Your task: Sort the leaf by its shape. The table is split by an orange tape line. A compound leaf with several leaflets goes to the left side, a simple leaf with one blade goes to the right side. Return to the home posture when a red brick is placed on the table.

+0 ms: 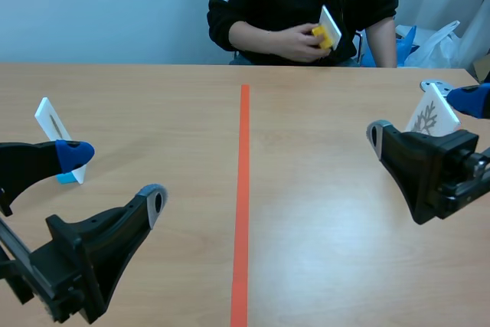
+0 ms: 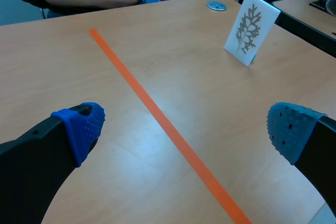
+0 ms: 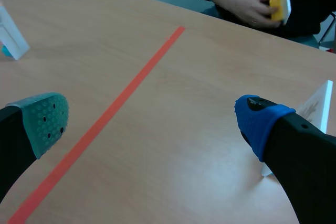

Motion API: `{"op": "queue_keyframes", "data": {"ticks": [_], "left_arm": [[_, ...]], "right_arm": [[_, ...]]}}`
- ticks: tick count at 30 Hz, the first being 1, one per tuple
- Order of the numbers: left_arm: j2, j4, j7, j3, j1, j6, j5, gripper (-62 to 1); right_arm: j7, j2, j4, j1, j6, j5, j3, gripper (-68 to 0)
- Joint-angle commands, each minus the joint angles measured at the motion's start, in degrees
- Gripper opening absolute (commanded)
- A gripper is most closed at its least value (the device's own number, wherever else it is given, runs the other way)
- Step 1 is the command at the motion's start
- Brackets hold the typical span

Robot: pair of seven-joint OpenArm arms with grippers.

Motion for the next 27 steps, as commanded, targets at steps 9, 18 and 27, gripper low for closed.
{"op": "queue_keyframes", "data": {"ticks": [9, 18, 27], "left_arm": [[-0.2, 0.35, -0.59, -0.35, -0.2, 0.55, -0.39, 1.4], [-0.2, 0.35, -0.59, -0.35, -0.2, 0.52, -0.39, 1.4], [-0.2, 0.35, -0.66, -0.35, -0.2, 0.52, -0.39, 1.4]], "right_arm": [[0.79, -2.71, 1.38, -3.85, 1.09, 0.61, 0.48, 0.4], [0.98, -2.82, 1.38, -3.54, 1.07, 0.61, 0.48, 0.4], [0.98, -2.82, 1.38, -3.54, 1.07, 0.61, 0.48, 0.4]]}}
